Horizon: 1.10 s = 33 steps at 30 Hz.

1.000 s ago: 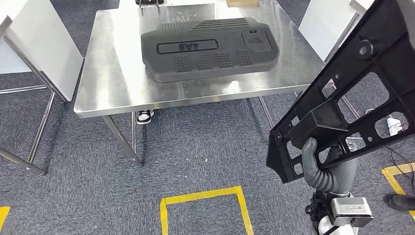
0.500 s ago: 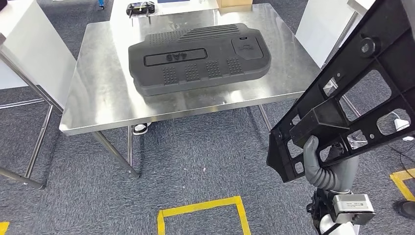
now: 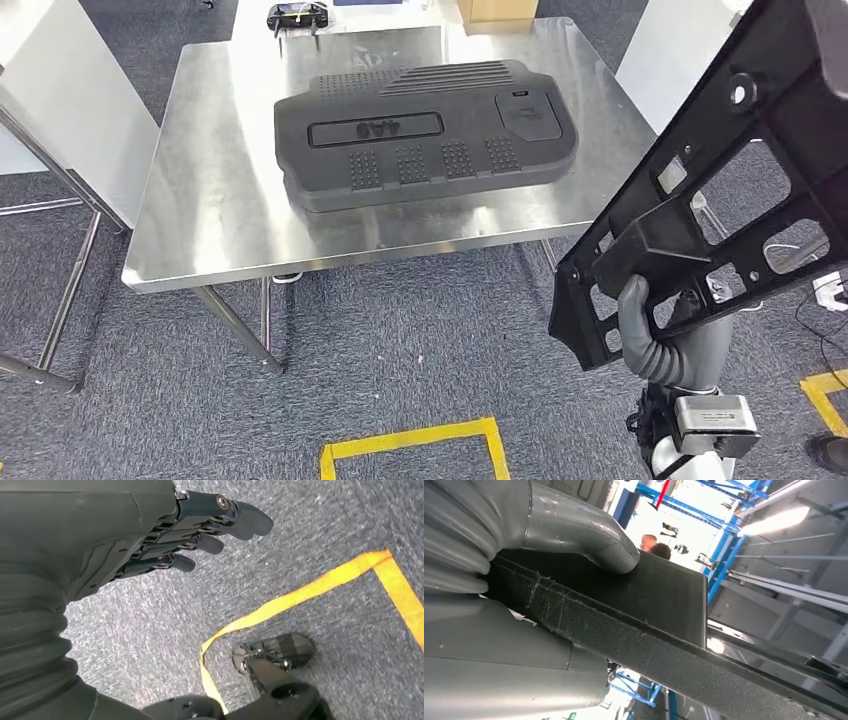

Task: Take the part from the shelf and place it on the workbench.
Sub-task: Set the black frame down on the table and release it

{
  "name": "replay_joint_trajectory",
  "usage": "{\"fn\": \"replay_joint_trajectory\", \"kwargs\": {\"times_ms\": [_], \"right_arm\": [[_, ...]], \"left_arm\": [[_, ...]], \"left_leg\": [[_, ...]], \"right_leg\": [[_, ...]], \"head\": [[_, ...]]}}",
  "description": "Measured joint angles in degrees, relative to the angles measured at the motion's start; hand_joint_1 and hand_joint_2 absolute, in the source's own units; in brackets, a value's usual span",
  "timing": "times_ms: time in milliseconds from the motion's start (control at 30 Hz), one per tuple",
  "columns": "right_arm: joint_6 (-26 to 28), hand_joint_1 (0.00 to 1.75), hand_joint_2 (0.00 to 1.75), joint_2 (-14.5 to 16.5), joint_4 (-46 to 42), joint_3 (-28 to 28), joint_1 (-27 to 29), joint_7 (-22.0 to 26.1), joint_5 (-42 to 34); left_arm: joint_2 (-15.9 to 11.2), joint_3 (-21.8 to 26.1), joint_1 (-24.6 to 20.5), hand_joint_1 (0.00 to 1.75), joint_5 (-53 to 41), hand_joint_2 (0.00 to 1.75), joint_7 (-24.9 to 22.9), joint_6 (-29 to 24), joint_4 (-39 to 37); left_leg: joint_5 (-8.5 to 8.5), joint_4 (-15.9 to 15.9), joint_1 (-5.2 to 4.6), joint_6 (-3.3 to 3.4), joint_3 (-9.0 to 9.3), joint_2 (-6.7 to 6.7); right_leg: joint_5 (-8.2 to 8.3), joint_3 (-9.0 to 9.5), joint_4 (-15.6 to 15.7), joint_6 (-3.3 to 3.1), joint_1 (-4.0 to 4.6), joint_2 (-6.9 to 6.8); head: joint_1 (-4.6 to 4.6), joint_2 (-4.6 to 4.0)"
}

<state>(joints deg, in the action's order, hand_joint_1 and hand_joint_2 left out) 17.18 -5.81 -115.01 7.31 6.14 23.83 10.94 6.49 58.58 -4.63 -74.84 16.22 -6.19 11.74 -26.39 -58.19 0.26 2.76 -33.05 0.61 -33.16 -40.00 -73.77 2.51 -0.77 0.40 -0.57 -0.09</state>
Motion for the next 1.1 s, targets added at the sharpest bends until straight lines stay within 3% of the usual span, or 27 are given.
{"fn": "replay_joint_trajectory", "kwargs": {"times_ms": [33,67,100,133,200,267,333,400,467,500,533,567,633,667,733,800,867,900,1000,1033,1067,1100], "right_arm": [[0.00,1.75,1.75,-0.02,0.04,0.00,0.03,-0.01,0.01],[0.00,1.75,1.75,-0.04,0.06,-0.01,0.04,-0.01,0.01],[0.00,1.75,1.75,-0.06,0.06,-0.01,0.04,-0.02,0.01],[0.00,1.75,1.75,-0.08,0.09,-0.01,0.03,-0.01,0.00],[0.00,1.75,1.75,-0.10,0.15,0.00,-0.02,-0.02,-0.01],[-0.02,1.75,1.75,-0.11,0.20,0.01,0.02,-0.04,0.07],[-0.30,1.75,1.75,-0.01,0.22,0.14,0.00,-0.11,0.86],[-0.79,1.75,1.75,0.28,0.55,0.80,-0.79,-0.65,3.03],[-0.95,1.75,1.75,0.90,1.54,2.20,-2.28,-1.47,5.67],[-0.89,1.75,1.75,1.30,2.20,3.13,-2.99,-1.75,6.71],[-0.81,1.75,1.75,1.70,2.87,4.08,-3.66,-1.94,7.47],[-0.75,1.75,1.75,2.08,3.51,5.00,-4.32,-2.08,7.98],[-0.74,1.75,1.75,2.75,4.80,6.69,-5.96,-2.27,8.75],[-0.71,1.75,1.75,3.08,5.54,7.52,-6.95,-2.41,9.27],[-0.59,1.75,1.75,3.70,7.06,9.18,-8.90,-2.93,10.65],[-0.40,1.75,1.75,4.20,8.17,10.70,-10.36,-3.53,12.13],[-0.18,1.75,1.75,4.46,8.85,11.88,-11.60,-4.01,13.44],[-0.06,1.75,1.75,4.50,9.15,12.36,-12.23,-4.27,14.01],[0.14,1.75,1.75,4.50,10.22,13.54,-13.49,-5.05,15.14],[0.10,1.75,1.75,4.49,10.59,13.86,-13.67,-5.35,15.40],[0.03,1.75,1.75,4.48,10.97,14.15,-13.88,-5.73,15.74],[-0.04,1.75,1.75,4.48,11.33,14.47,-14.19,-6.11,16.22]], "left_arm": [[0.03,0.00,0.07,0.00,0.00,1.75,-0.01,0.00,0.00],[0.08,0.00,0.13,0.00,0.00,1.75,-0.02,0.00,0.00],[0.15,0.00,0.17,0.00,0.00,1.75,-0.03,0.00,0.00],[0.19,0.00,0.17,0.00,0.02,1.75,-0.03,0.00,0.01],[0.21,0.00,0.04,0.00,0.05,1.75,-0.03,0.00,0.02],[0.19,0.01,-0.04,0.00,0.17,1.75,-0.03,-0.01,0.04],[0.15,0.08,-0.04,0.00,0.60,1.75,0.04,-0.03,0.07],[0.08,0.36,-0.06,0.00,1.25,1.75,0.25,0.00,0.09],[-0.01,0.72,0.02,0.00,1.74,1.75,0.43,0.16,0.09],[-0.07,0.88,0.09,0.00,1.92,1.75,0.46,0.29,0.09],[-0.13,1.03,0.18,0.00,2.04,1.75,0.47,0.42,0.09],[-0.20,1.20,0.25,0.00,2.15,1.75,0.48,0.52,0.09],[-0.40,1.48,0.33,0.00,2.21,1.75,0.45,0.64,0.09],[-0.51,1.55,0.32,0.00,2.15,1.75,0.39,0.69,0.09],[-0.67,1.57,0.23,0.00,1.89,1.75,0.25,0.74,0.09],[-0.63,1.57,0.18,0.00,1.63,1.75,0.13,0.76,0.10],[-0.57,1.57,0.12,0.00,1.41,1.75,0.15,0.76,0.11],[-0.57,1.57,-0.03,0.00,1.29,1.75,0.19,0.77,0.13],[-0.67,1.57,-0.49,0.00,1.08,1.75,0.26,0.78,0.15],[-0.67,1.57,-0.54,0.00,1.04,1.75,0.26,0.81,0.15],[-0.67,1.56,-0.55,0.00,1.01,1.75,0.24,0.89,0.15],[-0.65,1.56,-0.55,0.00,0.96,1.75,0.19,0.99,0.15]], "left_leg": [[-0.39,0.00,0.06,-0.10,0.47,0.07],[-0.83,0.00,0.15,-0.26,1.07,0.14],[-1.31,0.01,0.25,-0.50,1.67,0.21],[-1.83,-0.04,0.27,-0.83,2.29,0.28],[-2.68,-0.01,0.12,-1.58,2.80,0.33],[-3.09,0.00,0.02,-2.22,3.09,0.29],[-3.56,-1.02,0.18,-2.73,3.03,0.09],[-5.10,-6.14,0.32,-3.17,0.34,-0.20],[-7.68,-13.86,0.35,-3.44,-4.49,-0.33],[-8.36,-16.27,0.35,-3.44,-6.53,-0.33],[-7.97,-16.90,0.33,-3.33,-7.78,-0.33],[-6.22,-15.38,0.29,-3.07,-8.01,-0.33],[-0.54,-8.23,0.01,-2.11,-6.12,-0.37],[0.93,-4.91,-0.24,-1.63,-5.09,-0.43],[1.59,-1.68,-0.69,-1.07,-3.87,-0.45],[1.69,-1.11,-0.76,-0.85,-3.31,-0.40],[2.22,-0.36,-0.44,-0.46,-2.59,-0.42],[2.26,-0.03,-0.22,-0.26,-2.27,-0.42],[1.66,0.09,-0.10,0.08,-1.84,-0.20],[1.35,0.09,-0.07,0.06,-1.59,-0.08],[1.03,0.09,-0.03,-0.05,-1.20,0.04],[0.66,0.08,0.03,-0.22,-0.70,0.12]], "right_leg": [[0.92,-0.77,0.47,0.54,-0.14,-0.02],[2.89,-0.47,3.01,1.28,-0.29,-0.04],[5.58,0.68,7.05,2.09,-0.46,-0.11],[7.63,1.83,10.91,2.47,-0.52,-0.27],[9.25,3.40,15.38,1.45,-0.35,-0.50],[9.04,3.93,15.73,-0.33,-0.15,-0.45],[9.14,4.79,15.85,-1.09,-0.35,-0.33],[8.66,5.78,15.94,-1.81,-0.41,-0.29],[8.10,6.48,15.94,-2.48,-0.17,-0.17],[7.81,6.83,15.93,-2.67,-0.01,-0.06],[7.49,7.26,15.93,-2.77,0.15,0.06],[7.13,7.79,15.94,-2.79,0.31,0.17],[6.36,8.78,15.98,-2.73,0.56,0.26],[6.01,9.20,15.96,-2.61,0.75,0.28],[5.44,9.34,15.94,-2.15,0.91,0.33],[5.04,9.40,15.99,-1.53,1.03,0.34],[4.32,8.75,14.57,-1.05,1.06,0.20],[3.53,7.48,12.29,-0.89,1.03,0.14],[0.50,0.21,1.14,-0.51,0.44,0.09],[0.56,-1.58,-0.83,-0.10,0.23,0.08],[1.65,-2.16,-0.46,0.53,0.04,0.06],[3.63,-1.58,2.17,1.27,-0.14,-0.01]], "head": [[-0.02,-0.01],[-0.01,-0.01],[-0.03,-0.02],[-0.11,-0.02],[-0.25,-0.02],[-0.26,-0.02],[-0.15,-0.02],[-0.05,-0.01],[0.01,-0.01],[0.03,0.00],[0.07,-0.01],[0.09,-0.01],[0.08,-0.02],[0.02,-0.02],[0.01,-0.01],[0.09,0.00],[0.07,-0.01],[0.04,-0.01],[0.03,0.00],[0.04,0.00],[0.02,0.00],[0.03,0.00]]}}
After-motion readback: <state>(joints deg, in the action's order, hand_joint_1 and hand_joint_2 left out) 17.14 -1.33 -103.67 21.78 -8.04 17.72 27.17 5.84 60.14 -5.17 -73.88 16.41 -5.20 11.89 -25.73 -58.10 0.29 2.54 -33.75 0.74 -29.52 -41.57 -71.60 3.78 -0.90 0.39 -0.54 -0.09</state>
